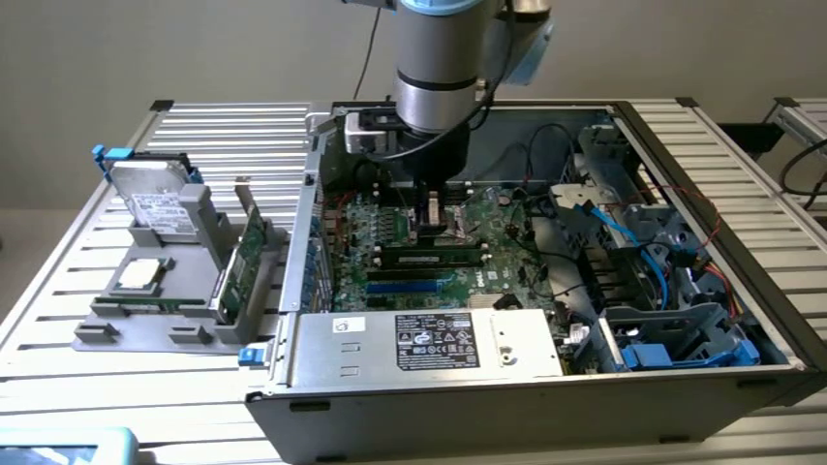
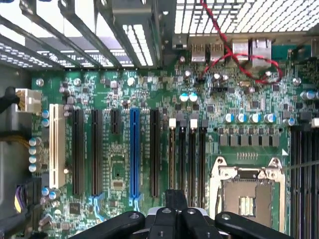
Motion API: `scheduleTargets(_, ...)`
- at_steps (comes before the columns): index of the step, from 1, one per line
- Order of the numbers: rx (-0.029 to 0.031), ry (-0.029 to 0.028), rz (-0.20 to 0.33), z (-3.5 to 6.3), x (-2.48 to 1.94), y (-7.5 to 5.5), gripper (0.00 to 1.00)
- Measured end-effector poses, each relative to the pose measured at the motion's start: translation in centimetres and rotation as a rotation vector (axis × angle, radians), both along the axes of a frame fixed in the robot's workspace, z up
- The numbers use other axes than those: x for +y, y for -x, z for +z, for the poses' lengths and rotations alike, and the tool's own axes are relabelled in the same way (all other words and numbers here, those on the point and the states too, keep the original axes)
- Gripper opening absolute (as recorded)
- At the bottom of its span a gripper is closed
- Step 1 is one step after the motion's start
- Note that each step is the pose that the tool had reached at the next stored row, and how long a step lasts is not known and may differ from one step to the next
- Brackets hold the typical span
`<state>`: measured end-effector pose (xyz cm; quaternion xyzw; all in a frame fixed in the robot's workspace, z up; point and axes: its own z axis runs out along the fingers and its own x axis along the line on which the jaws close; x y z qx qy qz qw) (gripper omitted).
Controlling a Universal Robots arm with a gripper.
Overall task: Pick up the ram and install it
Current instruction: 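Press down the ram until it locks into place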
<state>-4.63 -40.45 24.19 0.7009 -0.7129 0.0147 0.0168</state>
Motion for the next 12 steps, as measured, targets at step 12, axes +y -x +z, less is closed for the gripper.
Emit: scheduleTargets(12,-0.0001,-0.0002,0.0,-0.52,0.45,2.5,0.11)
